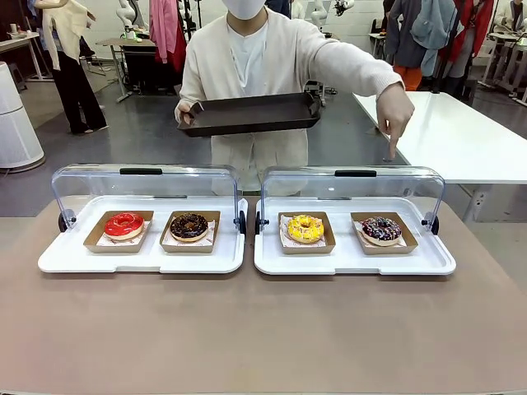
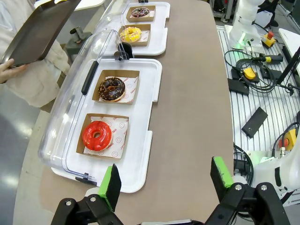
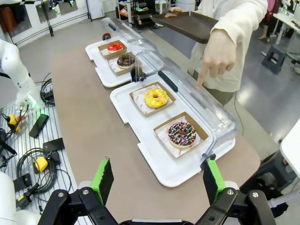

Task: Provide the desired donut to the person.
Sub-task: Pick up and lift the Paper togo box containing the Donut pointed at by the person.

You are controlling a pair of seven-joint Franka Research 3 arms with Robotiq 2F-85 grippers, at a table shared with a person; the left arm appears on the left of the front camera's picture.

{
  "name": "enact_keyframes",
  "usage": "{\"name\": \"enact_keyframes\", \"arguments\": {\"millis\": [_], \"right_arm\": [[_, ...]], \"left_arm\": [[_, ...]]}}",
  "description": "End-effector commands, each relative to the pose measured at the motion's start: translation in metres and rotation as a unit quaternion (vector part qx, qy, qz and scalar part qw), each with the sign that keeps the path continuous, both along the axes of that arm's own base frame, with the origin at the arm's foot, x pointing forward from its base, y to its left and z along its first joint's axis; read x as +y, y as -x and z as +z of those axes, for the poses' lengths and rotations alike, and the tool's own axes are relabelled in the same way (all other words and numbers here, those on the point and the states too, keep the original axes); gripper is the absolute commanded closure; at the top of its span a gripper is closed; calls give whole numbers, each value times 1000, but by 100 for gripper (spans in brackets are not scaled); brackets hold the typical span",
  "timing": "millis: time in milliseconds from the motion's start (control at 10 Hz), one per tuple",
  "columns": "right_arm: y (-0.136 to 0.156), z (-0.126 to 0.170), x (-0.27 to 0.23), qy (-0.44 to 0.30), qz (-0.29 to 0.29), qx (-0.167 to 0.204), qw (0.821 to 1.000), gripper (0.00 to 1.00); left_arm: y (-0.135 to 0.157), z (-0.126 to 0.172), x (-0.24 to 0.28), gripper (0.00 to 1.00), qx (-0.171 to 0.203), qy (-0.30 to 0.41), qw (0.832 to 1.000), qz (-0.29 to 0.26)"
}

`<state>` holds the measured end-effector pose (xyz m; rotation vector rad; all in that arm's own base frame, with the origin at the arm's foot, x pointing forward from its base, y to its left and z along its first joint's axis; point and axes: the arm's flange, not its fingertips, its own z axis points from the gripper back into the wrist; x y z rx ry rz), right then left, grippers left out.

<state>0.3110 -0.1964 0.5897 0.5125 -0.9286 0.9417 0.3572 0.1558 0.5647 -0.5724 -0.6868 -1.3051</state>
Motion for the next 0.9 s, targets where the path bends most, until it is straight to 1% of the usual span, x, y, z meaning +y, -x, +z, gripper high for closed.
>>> {"name": "enact_keyframes", "arguments": {"millis": [0,500,600,800], "right_arm": [[0,-1,0,0,-2,0,1000,0],[0,-1,0,0,-2,0,1000,0],[0,-1,0,0,-2,0,1000,0],[0,-1,0,0,-2,0,1000,0]], "left_arm": [[2,2,1,0,2,-7,1000,-7],[2,2,1,0,2,-7,1000,-7],[0,0,0,0,0,0,1000,0],[-8,5,8,0,-40,64,997,22]]}}
